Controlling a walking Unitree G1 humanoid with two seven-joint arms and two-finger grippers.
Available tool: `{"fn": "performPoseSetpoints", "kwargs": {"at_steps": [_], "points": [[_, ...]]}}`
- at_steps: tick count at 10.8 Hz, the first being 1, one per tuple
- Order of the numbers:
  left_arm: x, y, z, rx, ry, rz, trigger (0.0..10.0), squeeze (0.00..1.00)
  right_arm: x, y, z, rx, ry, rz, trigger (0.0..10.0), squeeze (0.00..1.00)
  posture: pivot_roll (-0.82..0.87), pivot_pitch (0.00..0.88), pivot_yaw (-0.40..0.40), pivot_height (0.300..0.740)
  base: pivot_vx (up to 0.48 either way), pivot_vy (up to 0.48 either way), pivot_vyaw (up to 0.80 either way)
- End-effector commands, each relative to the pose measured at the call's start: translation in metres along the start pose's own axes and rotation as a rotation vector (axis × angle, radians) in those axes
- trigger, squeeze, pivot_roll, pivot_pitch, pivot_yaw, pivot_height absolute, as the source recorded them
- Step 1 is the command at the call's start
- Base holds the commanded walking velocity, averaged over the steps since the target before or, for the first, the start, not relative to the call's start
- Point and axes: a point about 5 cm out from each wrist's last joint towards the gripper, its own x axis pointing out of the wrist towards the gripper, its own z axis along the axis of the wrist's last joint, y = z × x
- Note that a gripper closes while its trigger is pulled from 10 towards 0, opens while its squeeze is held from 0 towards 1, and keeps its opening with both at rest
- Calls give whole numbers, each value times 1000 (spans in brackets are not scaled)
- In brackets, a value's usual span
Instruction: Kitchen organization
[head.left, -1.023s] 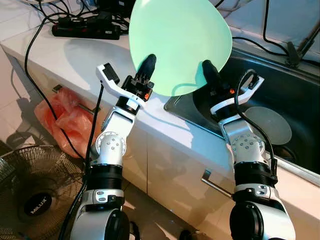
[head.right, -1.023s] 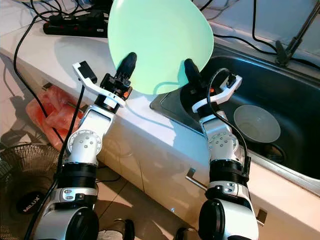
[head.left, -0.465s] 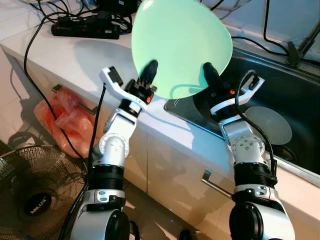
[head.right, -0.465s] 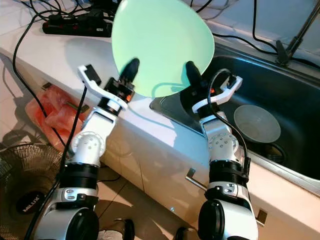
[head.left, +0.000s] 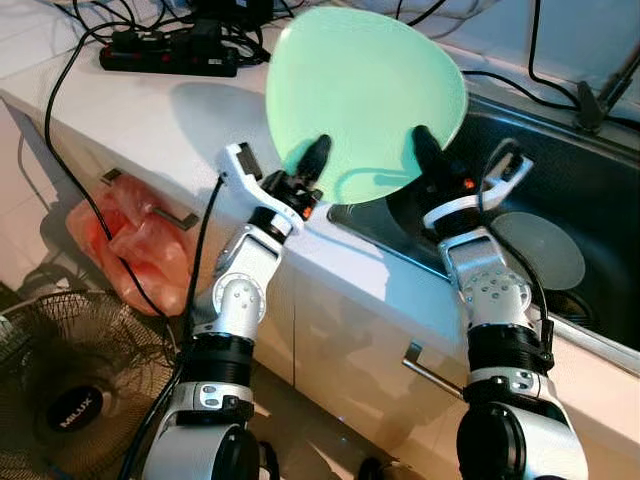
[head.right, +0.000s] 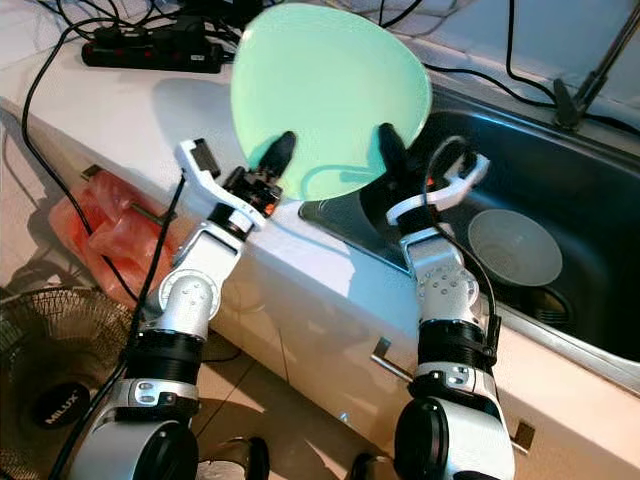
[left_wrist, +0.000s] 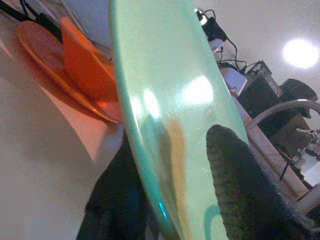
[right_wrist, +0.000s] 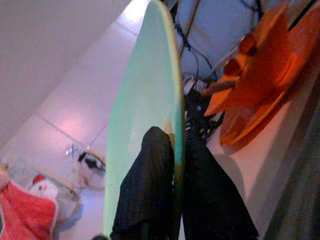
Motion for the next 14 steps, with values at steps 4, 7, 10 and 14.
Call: {"fn": "performPoseSetpoints", "kwargs": {"at_steps": [4,7,10,14], "points": [[3,-11,-14,3,37,-38,10000,639,6,1,26,47,-149,-44,0,0,60,110,-32,740,0,0,0],[2,-12,-16,16,51,-43,10000,0,-1,-14,61,84,-338,-151,0,0,64,113,-32,740,0,0,0],[1,-13,-18,28,65,-55,10000,0,-10,-21,88,91,-484,-192,0,0,64,116,-32,740,0,0,0],[-2,-10,-17,73,65,-22,10000,0,-30,-45,107,-102,-554,-462,0,0,73,122,-34,740,0,0,0]]}}
